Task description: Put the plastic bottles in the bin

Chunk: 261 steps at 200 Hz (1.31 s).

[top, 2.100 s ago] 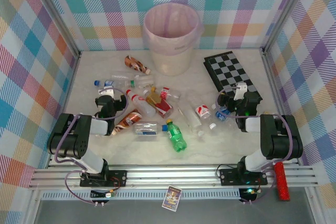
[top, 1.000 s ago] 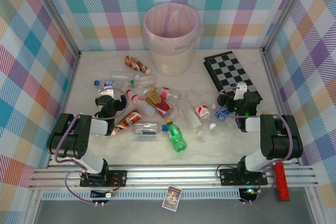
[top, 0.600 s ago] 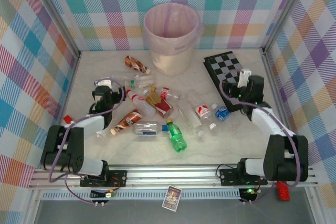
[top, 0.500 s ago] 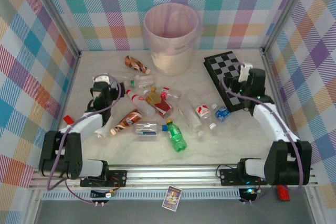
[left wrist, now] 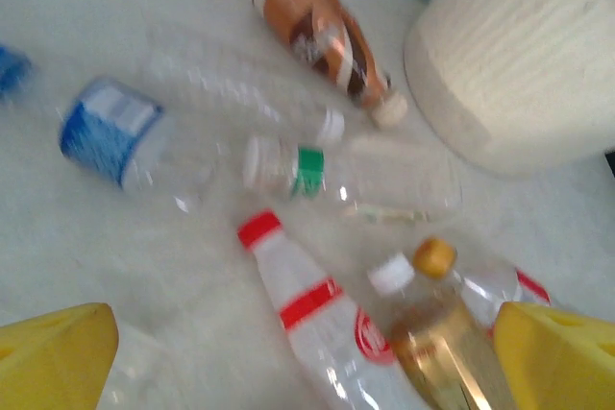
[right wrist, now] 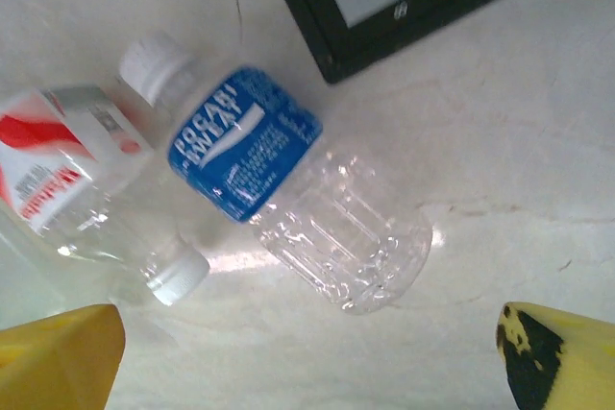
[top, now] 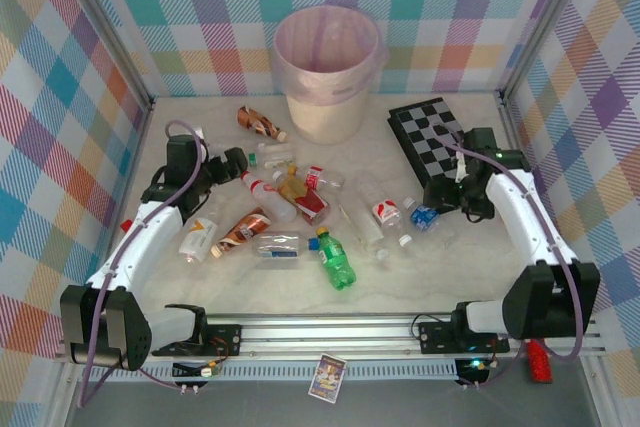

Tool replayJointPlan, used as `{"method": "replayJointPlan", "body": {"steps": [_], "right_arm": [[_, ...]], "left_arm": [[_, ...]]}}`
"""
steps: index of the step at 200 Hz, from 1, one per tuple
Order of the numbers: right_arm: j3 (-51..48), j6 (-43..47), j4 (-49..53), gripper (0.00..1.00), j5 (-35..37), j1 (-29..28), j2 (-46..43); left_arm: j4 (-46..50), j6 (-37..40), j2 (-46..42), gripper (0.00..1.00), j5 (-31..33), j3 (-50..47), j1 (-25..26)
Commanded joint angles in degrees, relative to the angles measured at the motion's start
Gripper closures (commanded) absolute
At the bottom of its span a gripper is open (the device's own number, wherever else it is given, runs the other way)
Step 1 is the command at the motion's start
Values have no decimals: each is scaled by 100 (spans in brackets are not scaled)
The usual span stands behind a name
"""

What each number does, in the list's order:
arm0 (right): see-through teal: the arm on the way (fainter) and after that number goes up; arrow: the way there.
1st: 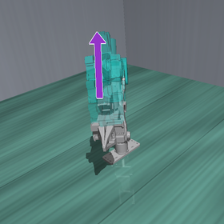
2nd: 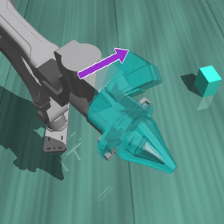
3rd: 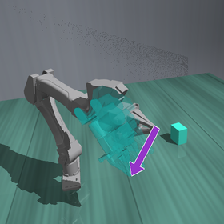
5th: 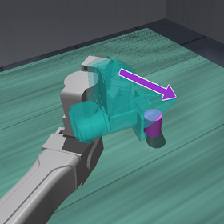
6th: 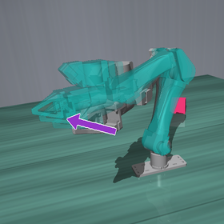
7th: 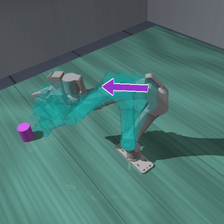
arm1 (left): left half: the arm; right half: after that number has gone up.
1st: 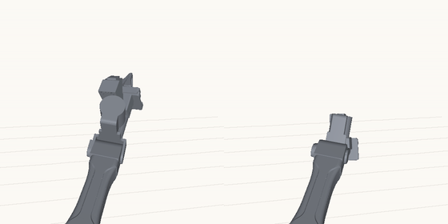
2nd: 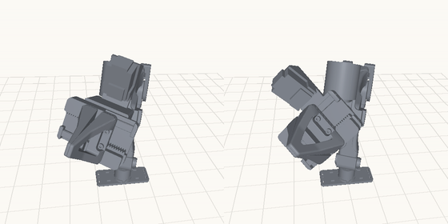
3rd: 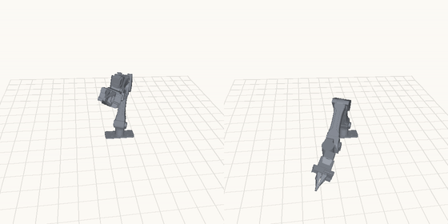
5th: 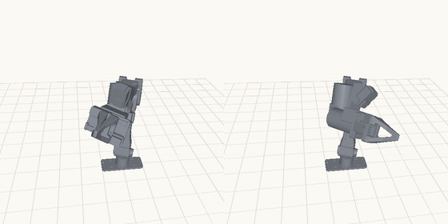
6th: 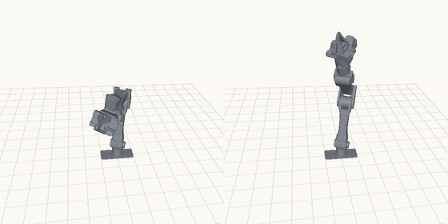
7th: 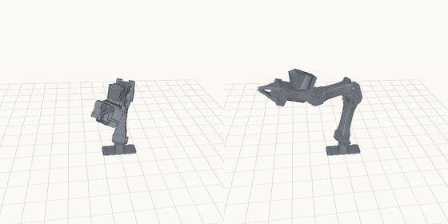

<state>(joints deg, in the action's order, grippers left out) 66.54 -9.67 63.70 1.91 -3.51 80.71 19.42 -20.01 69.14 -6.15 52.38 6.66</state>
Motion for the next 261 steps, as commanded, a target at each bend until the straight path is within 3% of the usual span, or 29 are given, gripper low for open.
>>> {"method": "replayJointPlan", "body": {"steps": [1,57,127,221,261], "right_arm": [[-56,166,203,1,-142,-125,377],[-186,374,-402,1,-245,-240,1042],[-211,304,-910,0,-301,-261,1786],[-11,164,-653,36,-380,-259,1538],[200,156,-450,39,-544,-260,1197]], "left_arm": [[557,-325,-142,0,-735,288,45],[559,-422,-344,0,-940,365,44],[240,-530,-124,0,-730,481,38],[34,-749,60,0,-853,478,39],[95,-771,138,0,-791,559,38]]}}
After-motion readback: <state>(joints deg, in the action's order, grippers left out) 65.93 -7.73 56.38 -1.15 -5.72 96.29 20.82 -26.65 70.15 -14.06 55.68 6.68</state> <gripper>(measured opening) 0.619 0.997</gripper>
